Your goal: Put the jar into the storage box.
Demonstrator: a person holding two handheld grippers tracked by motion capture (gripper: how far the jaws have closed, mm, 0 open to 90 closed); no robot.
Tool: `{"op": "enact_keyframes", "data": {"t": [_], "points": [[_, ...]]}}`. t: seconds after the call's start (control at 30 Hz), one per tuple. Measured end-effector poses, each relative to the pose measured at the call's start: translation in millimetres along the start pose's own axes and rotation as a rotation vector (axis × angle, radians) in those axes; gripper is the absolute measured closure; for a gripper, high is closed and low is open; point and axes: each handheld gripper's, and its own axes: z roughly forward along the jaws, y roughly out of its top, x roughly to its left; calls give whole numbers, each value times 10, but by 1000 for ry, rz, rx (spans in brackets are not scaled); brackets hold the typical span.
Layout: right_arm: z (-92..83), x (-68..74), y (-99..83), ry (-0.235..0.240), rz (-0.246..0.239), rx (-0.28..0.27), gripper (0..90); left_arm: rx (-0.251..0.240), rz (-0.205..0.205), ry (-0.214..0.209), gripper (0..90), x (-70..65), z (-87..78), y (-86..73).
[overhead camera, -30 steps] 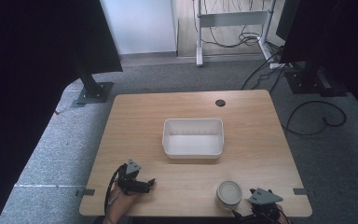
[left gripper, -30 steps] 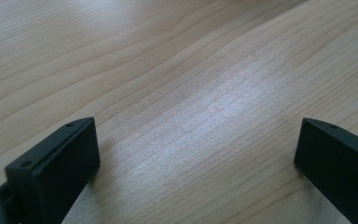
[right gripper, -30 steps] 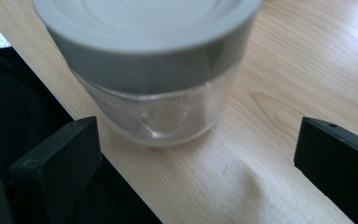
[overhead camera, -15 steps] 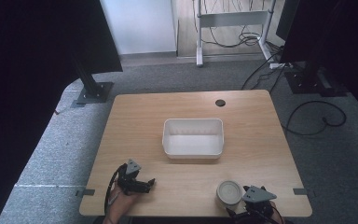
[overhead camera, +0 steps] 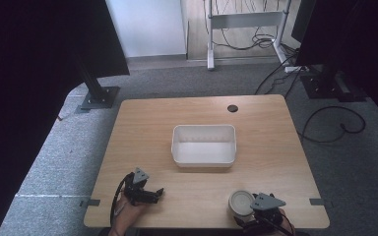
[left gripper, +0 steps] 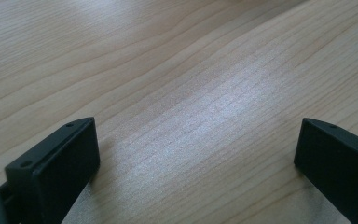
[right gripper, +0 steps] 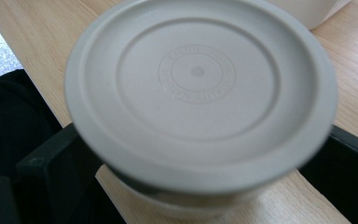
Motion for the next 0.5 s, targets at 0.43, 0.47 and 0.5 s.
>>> {"op": "enact_keyframes", "data": {"t": [0.43, 0.47, 0.5], "points": [[127, 37, 57, -5, 4, 25, 92, -1, -1, 0, 0, 0, 1, 1], [124, 42, 59, -11, 6, 29, 92, 0, 0, 0, 0, 0, 1, 1], [122, 48, 61, -16, 11, 32, 93, 0, 0, 0, 0, 0, 1, 1]]}}
